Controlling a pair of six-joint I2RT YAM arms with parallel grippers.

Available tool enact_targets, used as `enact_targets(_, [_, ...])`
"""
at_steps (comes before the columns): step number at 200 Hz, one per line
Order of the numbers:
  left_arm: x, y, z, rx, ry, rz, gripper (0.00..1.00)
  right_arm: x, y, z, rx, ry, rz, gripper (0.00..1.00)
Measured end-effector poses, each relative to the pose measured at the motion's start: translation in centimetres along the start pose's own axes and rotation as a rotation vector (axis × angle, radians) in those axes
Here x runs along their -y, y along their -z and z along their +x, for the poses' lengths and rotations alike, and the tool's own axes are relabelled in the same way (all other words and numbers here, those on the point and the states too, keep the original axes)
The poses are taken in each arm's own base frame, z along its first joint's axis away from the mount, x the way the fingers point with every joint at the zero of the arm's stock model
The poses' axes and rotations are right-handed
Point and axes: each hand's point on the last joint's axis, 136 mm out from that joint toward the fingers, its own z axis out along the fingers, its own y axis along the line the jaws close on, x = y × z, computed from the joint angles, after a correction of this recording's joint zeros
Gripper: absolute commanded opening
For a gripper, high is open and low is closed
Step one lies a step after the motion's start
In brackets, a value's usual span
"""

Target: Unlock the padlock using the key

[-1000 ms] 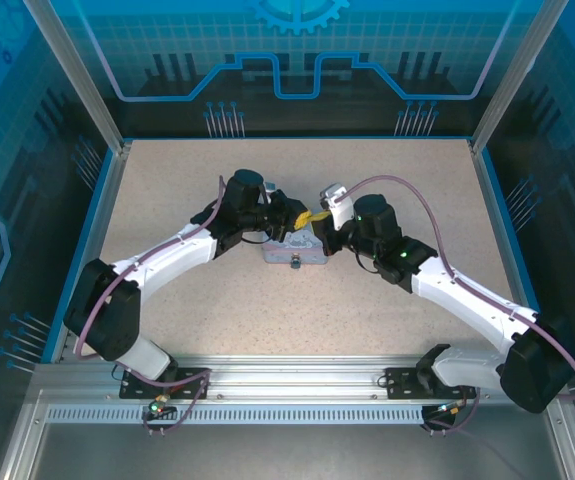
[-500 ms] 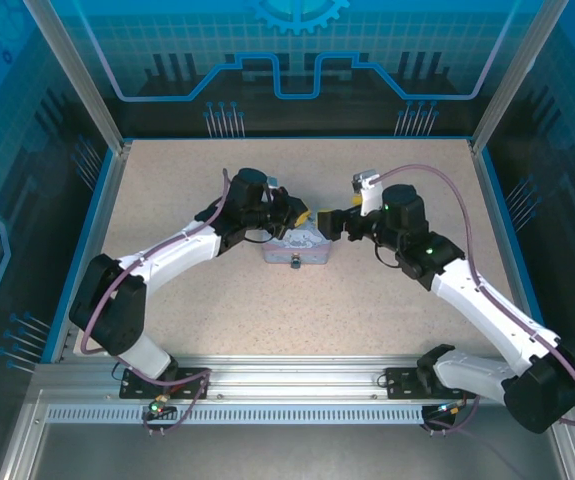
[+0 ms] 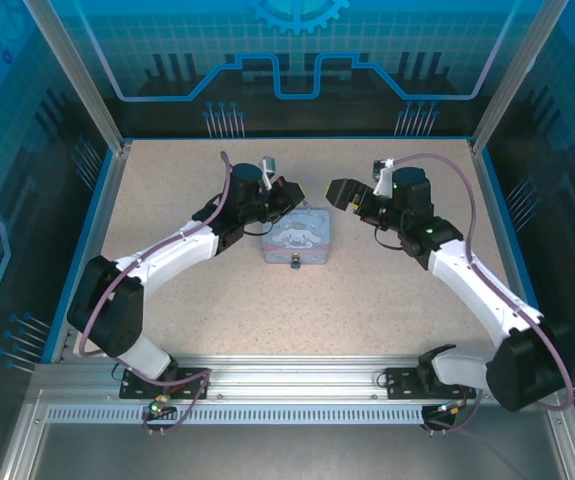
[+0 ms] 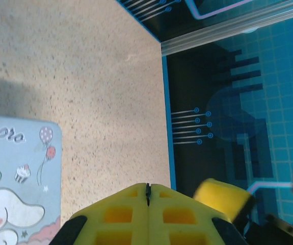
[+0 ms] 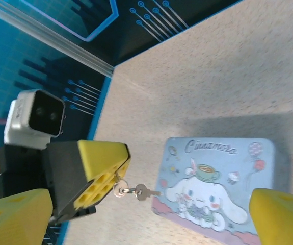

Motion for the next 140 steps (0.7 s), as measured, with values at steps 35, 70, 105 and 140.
enact_targets(35, [0.9,1.1,-1.6,0.107,-0.050,0.039,0.00,0.8,-3.4,0.4,-0.016,-0.201,-0.108,0.99])
enact_targets(70, [0.0,1.4,-2.5,0.200,-0.052,0.054,0.00,-1.5,-5.1,-1.0,0.027,-0.265,-0.261,0.82])
enact_targets(105, [0.5,1.9,-3.7,0.275,-0.037,0.078,0.00,-4.1,-5.3,-2.1,0.061,-0.275,-0.409,0.60])
enact_targets(140, [2.1,3.0,-5.0,0.340,-0.028,0.128,0.00,-4.6,-6.6,-1.3,0.030,-0.292,-0.467,0.48])
